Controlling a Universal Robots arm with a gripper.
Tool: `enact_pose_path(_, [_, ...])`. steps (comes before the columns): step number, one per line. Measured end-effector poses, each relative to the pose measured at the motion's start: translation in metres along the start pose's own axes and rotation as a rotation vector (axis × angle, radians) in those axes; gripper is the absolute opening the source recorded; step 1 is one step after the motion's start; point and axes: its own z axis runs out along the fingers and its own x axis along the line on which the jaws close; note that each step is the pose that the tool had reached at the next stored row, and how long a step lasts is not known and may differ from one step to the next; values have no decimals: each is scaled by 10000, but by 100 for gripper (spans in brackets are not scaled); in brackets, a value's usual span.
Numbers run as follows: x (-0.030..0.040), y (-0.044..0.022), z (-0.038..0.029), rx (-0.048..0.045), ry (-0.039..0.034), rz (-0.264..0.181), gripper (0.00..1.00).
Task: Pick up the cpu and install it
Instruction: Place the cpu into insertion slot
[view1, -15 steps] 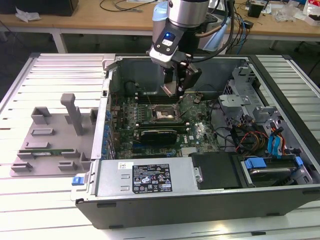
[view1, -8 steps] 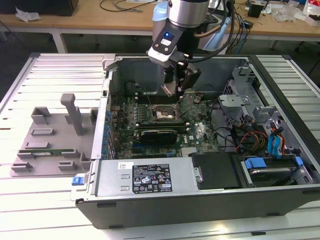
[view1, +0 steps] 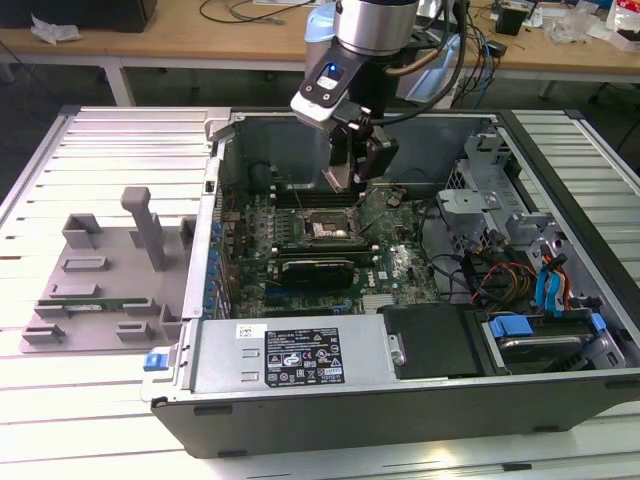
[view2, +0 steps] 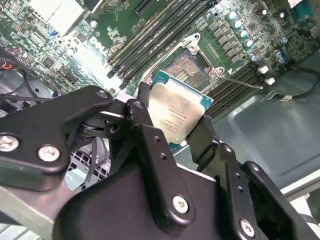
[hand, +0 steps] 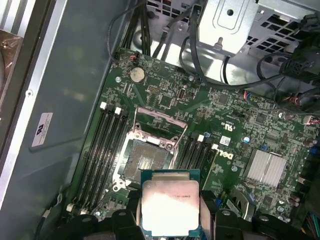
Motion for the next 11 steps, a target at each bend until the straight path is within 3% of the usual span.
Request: enact_pose_path(11, [0,0,3,-11,21,848,55])
